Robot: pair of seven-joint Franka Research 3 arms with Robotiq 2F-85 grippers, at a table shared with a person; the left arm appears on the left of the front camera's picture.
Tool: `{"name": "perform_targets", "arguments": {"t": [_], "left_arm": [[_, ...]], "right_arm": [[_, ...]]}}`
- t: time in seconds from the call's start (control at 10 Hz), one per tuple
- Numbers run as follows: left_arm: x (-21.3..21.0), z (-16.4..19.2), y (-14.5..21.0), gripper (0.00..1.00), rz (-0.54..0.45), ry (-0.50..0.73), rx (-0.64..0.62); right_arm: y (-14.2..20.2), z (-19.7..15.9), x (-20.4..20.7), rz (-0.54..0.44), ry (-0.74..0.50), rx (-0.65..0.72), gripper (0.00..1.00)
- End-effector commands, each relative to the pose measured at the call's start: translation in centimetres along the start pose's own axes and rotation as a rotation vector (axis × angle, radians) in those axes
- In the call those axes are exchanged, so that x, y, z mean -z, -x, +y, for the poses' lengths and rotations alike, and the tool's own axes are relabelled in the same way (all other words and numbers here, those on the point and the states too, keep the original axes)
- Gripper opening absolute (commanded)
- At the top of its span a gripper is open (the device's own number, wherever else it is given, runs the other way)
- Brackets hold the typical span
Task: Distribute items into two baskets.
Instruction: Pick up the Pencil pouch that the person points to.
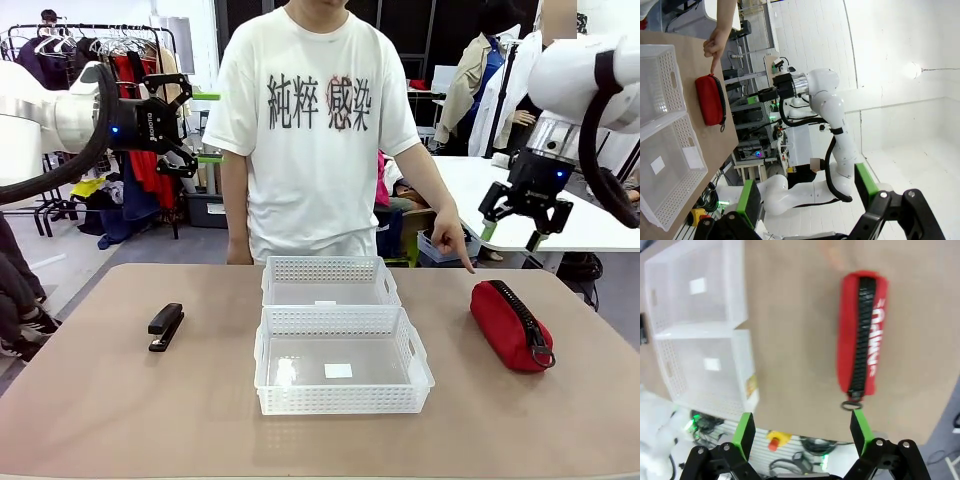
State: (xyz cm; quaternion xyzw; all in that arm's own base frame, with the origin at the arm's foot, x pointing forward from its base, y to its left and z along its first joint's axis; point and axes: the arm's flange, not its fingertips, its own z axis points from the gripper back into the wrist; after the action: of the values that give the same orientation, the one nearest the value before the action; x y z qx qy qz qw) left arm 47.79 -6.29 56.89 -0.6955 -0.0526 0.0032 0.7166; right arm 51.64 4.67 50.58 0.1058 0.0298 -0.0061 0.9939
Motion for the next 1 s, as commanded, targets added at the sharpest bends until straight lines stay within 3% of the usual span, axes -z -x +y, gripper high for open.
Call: {"name": "perform_targets", "arguments": {"t": [0.0,0.1,0.2,0.6,0.7,0.9], "left_arm": [[-0.1,-0.2,0.1,1.0,-0.002,0.002,0.004],[-0.1,-0.2,0.1,1.0,-0.002,0.002,0.004],[-0.1,-0.2,0.1,1.0,-0.002,0.002,0.004],[-0.1,-0.2,0.1,1.0,-0.002,0.002,0.004],[-0.1,-0.2,0.1,1.0,-0.002,0.002,0.004],[-0.1,-0.2,0.1,1.0,-0.002,0.002,0.004]], "right_arm": [[-0.5,-0.2,0.9,-0.013,0.122,-0.021,1.0],[-0.7,0.3,1.2,-0.05,0.035,0.001,1.0],[-0.3,-0.5,0.5,-0.001,0.059,-0.015,1.0],[-0.5,-0.6,1.0,-0.003,0.063,-0.018,1.0],[-2.3,-2.3,3.4,-0.045,0.148,-0.084,1.0],[-2.4,-3.8,6.8,-0.059,0.194,-0.109,1.0]]}}
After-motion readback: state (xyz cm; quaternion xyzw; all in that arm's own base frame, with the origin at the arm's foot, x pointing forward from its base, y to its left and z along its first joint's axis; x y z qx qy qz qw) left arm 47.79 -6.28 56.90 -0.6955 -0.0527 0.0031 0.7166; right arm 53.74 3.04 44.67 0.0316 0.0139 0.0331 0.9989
